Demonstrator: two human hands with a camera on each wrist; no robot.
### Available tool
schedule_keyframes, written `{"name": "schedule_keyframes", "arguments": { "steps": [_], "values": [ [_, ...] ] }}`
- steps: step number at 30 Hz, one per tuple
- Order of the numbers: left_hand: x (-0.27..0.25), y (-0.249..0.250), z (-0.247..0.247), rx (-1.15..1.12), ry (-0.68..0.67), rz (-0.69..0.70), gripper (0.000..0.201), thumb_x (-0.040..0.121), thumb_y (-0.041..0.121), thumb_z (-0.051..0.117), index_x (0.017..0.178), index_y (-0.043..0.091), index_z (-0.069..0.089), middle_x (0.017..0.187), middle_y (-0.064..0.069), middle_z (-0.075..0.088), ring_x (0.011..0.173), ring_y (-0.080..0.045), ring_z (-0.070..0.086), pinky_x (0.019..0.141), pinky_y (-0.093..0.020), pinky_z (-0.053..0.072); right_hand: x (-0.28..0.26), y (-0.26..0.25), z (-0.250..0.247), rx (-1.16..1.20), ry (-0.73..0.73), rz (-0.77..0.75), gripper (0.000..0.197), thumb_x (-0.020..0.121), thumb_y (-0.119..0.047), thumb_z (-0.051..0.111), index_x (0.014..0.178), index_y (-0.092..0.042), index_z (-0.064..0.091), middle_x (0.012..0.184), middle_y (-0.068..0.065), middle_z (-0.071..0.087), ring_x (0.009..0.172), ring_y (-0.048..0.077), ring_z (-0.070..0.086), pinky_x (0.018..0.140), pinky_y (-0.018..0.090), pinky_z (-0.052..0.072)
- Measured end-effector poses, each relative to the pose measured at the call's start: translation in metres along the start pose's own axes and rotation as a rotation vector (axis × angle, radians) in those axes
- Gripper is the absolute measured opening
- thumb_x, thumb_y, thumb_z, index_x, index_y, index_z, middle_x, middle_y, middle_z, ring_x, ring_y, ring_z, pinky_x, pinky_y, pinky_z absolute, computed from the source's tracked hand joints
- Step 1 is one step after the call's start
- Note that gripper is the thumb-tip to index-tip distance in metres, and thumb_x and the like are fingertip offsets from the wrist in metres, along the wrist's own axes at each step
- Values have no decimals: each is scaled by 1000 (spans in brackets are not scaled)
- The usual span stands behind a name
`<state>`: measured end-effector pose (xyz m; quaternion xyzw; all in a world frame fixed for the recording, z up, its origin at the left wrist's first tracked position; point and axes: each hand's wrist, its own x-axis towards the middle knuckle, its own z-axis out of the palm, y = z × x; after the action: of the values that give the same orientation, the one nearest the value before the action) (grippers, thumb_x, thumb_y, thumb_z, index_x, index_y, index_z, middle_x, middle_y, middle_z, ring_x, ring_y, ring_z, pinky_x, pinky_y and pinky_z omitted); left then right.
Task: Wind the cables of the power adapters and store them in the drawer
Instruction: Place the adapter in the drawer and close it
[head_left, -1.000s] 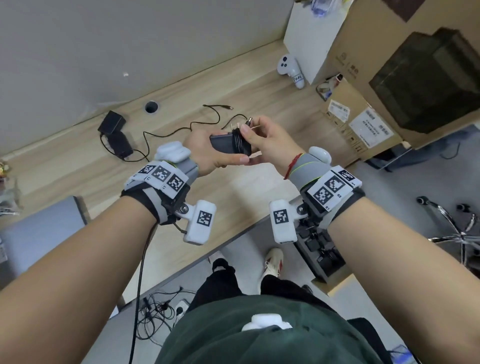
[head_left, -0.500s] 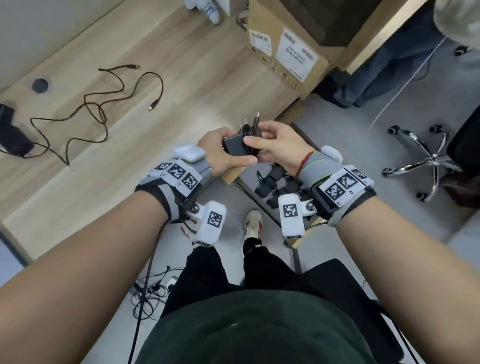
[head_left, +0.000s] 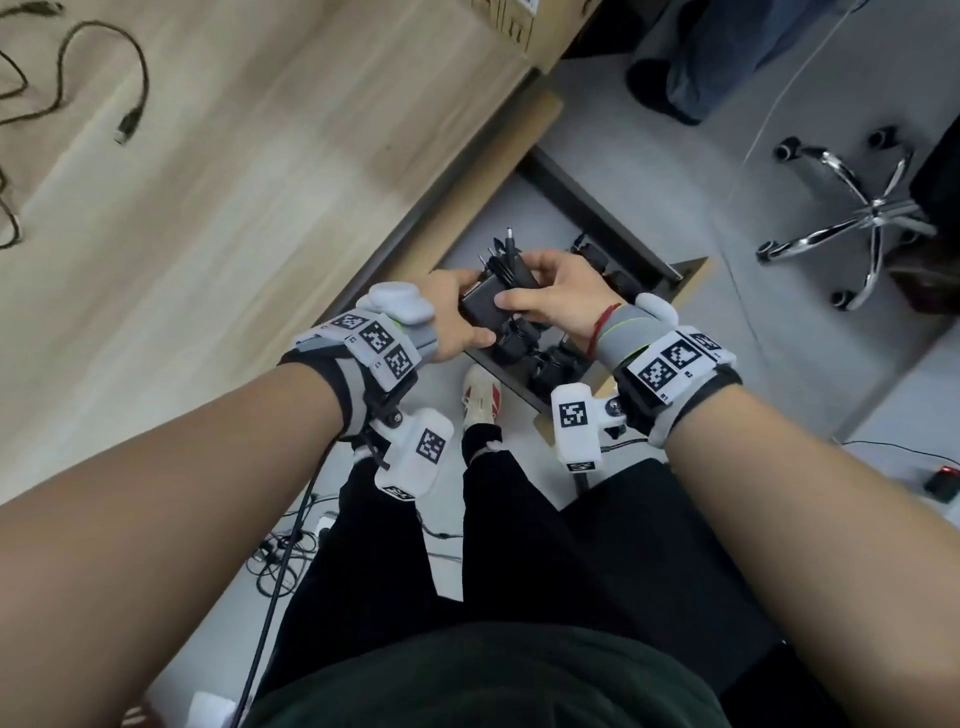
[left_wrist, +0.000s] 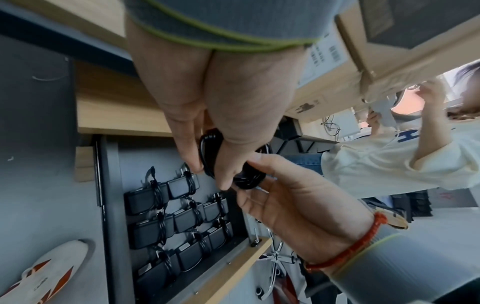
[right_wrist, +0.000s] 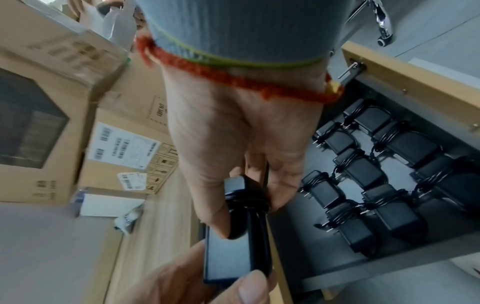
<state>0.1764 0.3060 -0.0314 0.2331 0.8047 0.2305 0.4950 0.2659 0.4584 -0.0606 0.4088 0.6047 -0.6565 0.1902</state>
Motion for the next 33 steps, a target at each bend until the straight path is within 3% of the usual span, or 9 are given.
{"name": "schedule_keyframes", "arguments": {
  "steps": [3, 6, 9, 14, 17, 20, 23, 27, 33],
  "values": [
    [22, -7, 16, -36, -12, -22, 61, 81, 16, 77, 137, 19, 52, 109, 11, 59, 89, -8, 59, 63, -5, 36, 25, 15, -15, -52, 6, 31, 46, 78, -8, 78, 120, -13, 60, 92, -2, 68, 79, 11, 68, 68, 24, 55],
    [44, -18, 31, -64, -23, -48, 72, 82, 14, 77, 145, 15, 42, 120, 6, 58, 89, -8, 58, 54, 4, 35, 52, 23, -31, -110, 39, 38, 50, 77, -7, 78, 122, -13, 58, 105, 6, 67, 93, 22, 71, 75, 32, 60],
    [67, -34, 48, -18, -42, -93, 67, 81, 23, 79, 141, 22, 48, 122, 4, 59, 95, -11, 60, 58, 1, 38, 83, 35, -45, -245, 105, 50, 57, 77, -8, 77, 128, -10, 52, 114, 11, 64, 100, 26, 69, 84, 39, 60],
    [86, -49, 65, 81, -91, -113, 54, 79, 32, 79, 128, 27, 59, 119, 7, 64, 102, -14, 63, 91, -29, 50, 121, 39, -71, -562, 321, -31, 61, 79, -21, 74, 133, -17, 47, 118, -3, 58, 107, 14, 56, 92, 19, 41],
    [99, -61, 77, 166, -149, -157, 58, 79, 39, 78, 132, 31, 55, 128, 6, 62, 106, -16, 63, 95, -34, 51, 146, 44, -75, -656, 397, -87, 60, 82, -20, 70, 136, -16, 44, 133, 3, 56, 122, 21, 53, 103, 25, 40],
    [114, -64, 84, 251, -139, -172, 70, 81, 40, 75, 143, 30, 44, 143, -1, 49, 121, -24, 55, 97, -30, 44, 171, 53, -75, -734, 414, -116, 57, 86, -15, 66, 137, -14, 42, 139, 7, 51, 128, 23, 49, 107, 27, 36],
    [126, -59, 88, 266, -81, -174, 84, 81, 39, 76, 150, 24, 31, 154, -8, 34, 137, -29, 39, 110, -38, 36, 186, 57, -75, -824, 434, -173, 55, 87, -12, 65, 137, -13, 42, 140, 8, 48, 129, 24, 47, 108, 27, 34],
    [146, -55, 94, 262, -8, -185, 89, 79, 40, 76, 151, 23, 27, 155, -8, 31, 140, -30, 32, 116, -41, 25, 204, 65, -77, -890, 408, -144, 54, 91, -14, 63, 139, -13, 39, 143, 11, 44, 125, 27, 51, 104, 29, 37],
    [174, -61, 109, 265, -84, -190, 111, 78, 42, 78, 157, 18, 3, 162, -9, 13, 149, -29, 16, 120, -42, 16, 216, 82, -77, -996, 367, -90, 51, 96, -18, 56, 142, -10, 36, 144, 13, 43, 128, 30, 49, 105, 33, 38]
  ]
}}
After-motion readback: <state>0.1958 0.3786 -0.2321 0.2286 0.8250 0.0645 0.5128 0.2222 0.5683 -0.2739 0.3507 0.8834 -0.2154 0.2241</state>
